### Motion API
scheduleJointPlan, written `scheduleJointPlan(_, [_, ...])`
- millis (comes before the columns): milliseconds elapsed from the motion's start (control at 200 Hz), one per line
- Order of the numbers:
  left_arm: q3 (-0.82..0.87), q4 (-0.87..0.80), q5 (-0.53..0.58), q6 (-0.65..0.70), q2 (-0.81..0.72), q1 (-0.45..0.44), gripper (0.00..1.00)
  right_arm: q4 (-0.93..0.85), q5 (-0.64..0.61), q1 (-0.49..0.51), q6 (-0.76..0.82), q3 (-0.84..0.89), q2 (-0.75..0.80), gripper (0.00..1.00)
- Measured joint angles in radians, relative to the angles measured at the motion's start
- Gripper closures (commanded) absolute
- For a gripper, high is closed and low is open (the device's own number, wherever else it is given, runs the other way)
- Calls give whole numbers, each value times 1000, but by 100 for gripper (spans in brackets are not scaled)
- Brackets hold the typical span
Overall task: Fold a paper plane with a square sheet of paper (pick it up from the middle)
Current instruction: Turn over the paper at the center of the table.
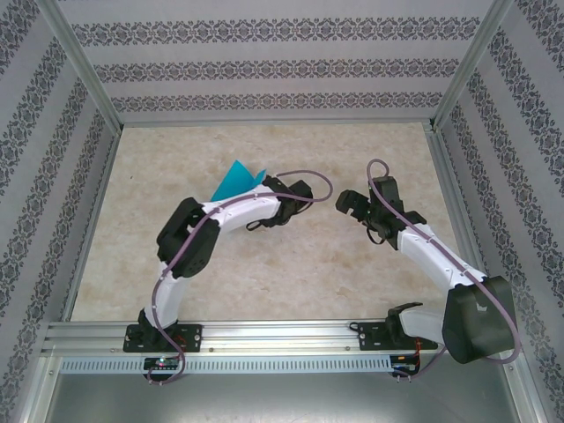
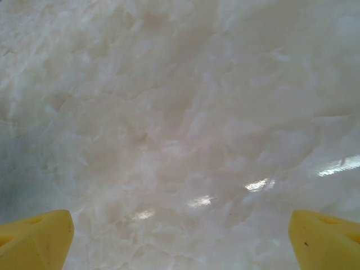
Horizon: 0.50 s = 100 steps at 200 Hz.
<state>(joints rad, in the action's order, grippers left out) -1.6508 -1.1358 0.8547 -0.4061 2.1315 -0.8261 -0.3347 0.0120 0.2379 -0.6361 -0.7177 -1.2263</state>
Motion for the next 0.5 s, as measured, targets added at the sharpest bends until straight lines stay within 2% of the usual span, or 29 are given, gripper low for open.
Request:
scheduleJointPlan(255, [-48, 3, -21, 10, 87, -32, 99, -24, -8, -30, -3, 5, 0, 2])
scheduleJointPlan(500, [-61, 40, -147, 13, 141, -48, 94, -26, -8, -38, -3, 5, -2, 2])
